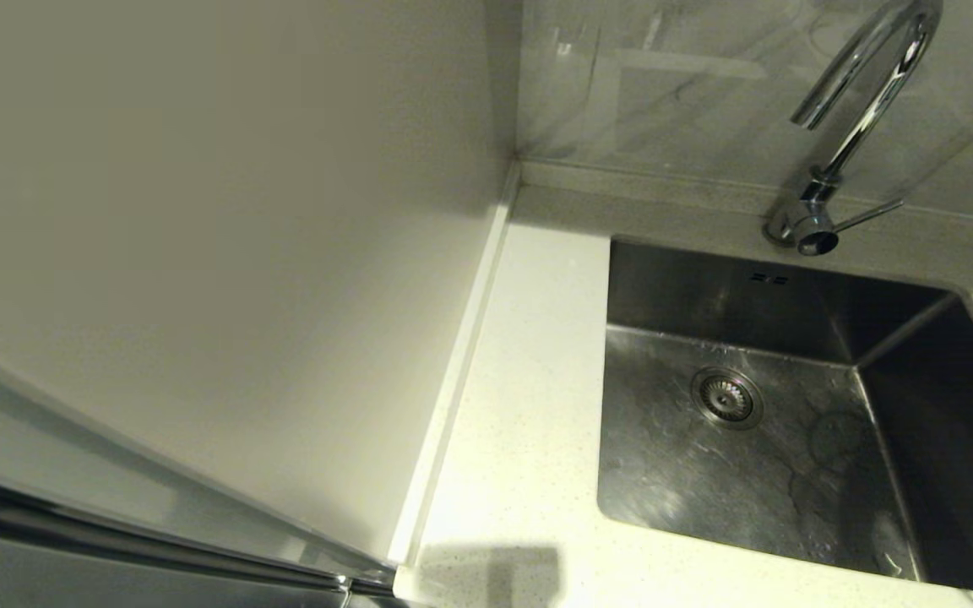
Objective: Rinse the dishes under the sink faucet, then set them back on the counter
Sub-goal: Put a bowl back to the table from the sink
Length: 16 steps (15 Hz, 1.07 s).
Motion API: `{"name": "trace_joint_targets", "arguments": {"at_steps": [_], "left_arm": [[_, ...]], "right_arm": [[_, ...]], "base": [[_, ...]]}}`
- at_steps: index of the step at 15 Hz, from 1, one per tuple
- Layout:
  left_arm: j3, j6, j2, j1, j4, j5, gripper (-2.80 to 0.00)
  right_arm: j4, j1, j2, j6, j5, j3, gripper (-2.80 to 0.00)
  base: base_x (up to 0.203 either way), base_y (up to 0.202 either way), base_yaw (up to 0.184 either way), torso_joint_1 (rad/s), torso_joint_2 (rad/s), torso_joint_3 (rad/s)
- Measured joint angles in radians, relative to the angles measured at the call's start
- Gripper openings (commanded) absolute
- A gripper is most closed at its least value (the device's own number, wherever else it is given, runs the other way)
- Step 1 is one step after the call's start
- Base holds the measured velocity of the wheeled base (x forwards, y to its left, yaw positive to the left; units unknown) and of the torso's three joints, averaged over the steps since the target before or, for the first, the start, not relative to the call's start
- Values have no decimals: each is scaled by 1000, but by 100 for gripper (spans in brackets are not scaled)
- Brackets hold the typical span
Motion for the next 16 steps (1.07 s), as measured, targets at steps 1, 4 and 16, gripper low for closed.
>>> {"name": "trace_joint_targets", "arguments": {"at_steps": [1, 4, 16], "left_arm": [[0, 0, 0, 0, 0, 0, -280], [0, 0, 0, 0, 0, 0, -280], [0, 0, 0, 0, 0, 0, -280]], "right_arm": [[0, 10, 0, 13, 3, -7, -280], [1, 35, 2, 30, 4, -31, -280], [0, -23, -8, 46, 28, -42, -280]], "base": [[0, 0, 0, 0, 0, 0], [0, 0, 0, 0, 0, 0], [0, 0, 0, 0, 0, 0]]}}
